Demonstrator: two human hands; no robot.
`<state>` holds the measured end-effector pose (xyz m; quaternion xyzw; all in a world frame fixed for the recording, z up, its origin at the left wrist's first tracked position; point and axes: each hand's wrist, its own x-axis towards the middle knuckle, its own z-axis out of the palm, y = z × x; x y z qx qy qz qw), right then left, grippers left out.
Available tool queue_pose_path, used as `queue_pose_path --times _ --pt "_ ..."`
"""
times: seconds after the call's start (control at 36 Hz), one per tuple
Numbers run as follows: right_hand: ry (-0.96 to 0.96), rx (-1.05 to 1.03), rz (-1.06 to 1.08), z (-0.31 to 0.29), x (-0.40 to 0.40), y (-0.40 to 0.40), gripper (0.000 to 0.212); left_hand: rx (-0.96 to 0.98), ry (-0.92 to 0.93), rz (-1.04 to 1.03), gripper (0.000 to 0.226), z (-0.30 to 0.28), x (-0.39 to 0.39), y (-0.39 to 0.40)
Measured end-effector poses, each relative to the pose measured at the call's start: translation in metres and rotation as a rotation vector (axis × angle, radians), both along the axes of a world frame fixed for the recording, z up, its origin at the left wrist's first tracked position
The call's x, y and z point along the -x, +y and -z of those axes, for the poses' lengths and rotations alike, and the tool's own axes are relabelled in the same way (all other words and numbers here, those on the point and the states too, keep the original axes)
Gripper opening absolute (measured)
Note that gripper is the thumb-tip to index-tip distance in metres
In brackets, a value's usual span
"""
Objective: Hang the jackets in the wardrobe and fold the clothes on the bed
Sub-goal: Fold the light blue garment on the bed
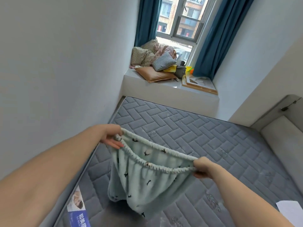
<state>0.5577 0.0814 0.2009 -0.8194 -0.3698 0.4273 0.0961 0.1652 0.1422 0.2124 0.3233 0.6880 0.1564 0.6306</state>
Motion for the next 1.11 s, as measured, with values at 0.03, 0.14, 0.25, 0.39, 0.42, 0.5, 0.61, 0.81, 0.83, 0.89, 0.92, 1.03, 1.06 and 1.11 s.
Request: queue_pose_path --times 0.03,0.14,0.25,0.39,0.42,0.5,0.61,0.81,0.83,0.89,0.92,1.03,1.06,1.11 --pt "0.074 -0.031 0.039 -0.006 -0.002 0.013 0.013 -0.014 -0.073 -0.034 0.027 -0.008 -0.009 0.012" --pt "0.256 -0.232 0.174 -0.044 -0.013 0.085 0.015 -0.153 -0.091 -0.014 0.029 -0.063 -0.046 0.065" --pt "0.317 -0.522 0.207 -0.106 -0.023 0.168 0.025 -0.41 0.024 -0.07 0.03 -0.143 -0.075 0.12" --pt "0.238 -0.854 0.315 -0.208 -0.028 0.243 0.04 -0.717 0.075 -0.197 0.042 -0.253 -0.09 0.18" --pt "0.225 -0.941 0.303 -0.23 -0.028 0.251 0.038 -0.771 0.094 -0.211 0.045 -0.275 -0.091 0.186" --pt "0.216 -1.162 0.255 -0.299 -0.027 0.264 0.02 -0.947 0.11 -0.27 0.052 -0.34 -0.096 0.203" --pt "0.153 -1.37 0.149 -0.377 -0.024 0.261 0.014 -1.224 0.137 -0.279 0.035 -0.407 -0.106 0.201" --pt "-0.006 -1.513 -0.007 -0.422 -0.048 0.232 0.017 -1.441 0.169 -0.236 0.021 -0.445 -0.116 0.185" --pt "-0.028 -1.509 -0.015 -0.418 -0.052 0.228 0.018 -1.449 0.172 -0.227 0.019 -0.443 -0.117 0.181" --pt "-0.048 -1.492 -0.02 -0.406 -0.06 0.221 0.021 -1.452 0.17 -0.195 0.017 -0.432 -0.118 0.173" --pt "-0.057 -1.476 -0.021 -0.398 -0.063 0.217 0.023 -1.449 0.173 -0.168 0.018 -0.423 -0.118 0.17" --pt "-0.091 -1.382 -0.007 -0.345 -0.068 0.191 0.027 -1.398 0.203 -0.049 0.037 -0.366 -0.119 0.147" --pt "-0.093 -1.352 -0.006 -0.327 -0.068 0.183 0.027 -1.376 0.216 -0.028 0.037 -0.346 -0.118 0.141" --pt "-0.108 -1.279 -0.004 -0.285 -0.065 0.166 0.025 -1.322 0.227 0.009 0.031 -0.303 -0.115 0.124"
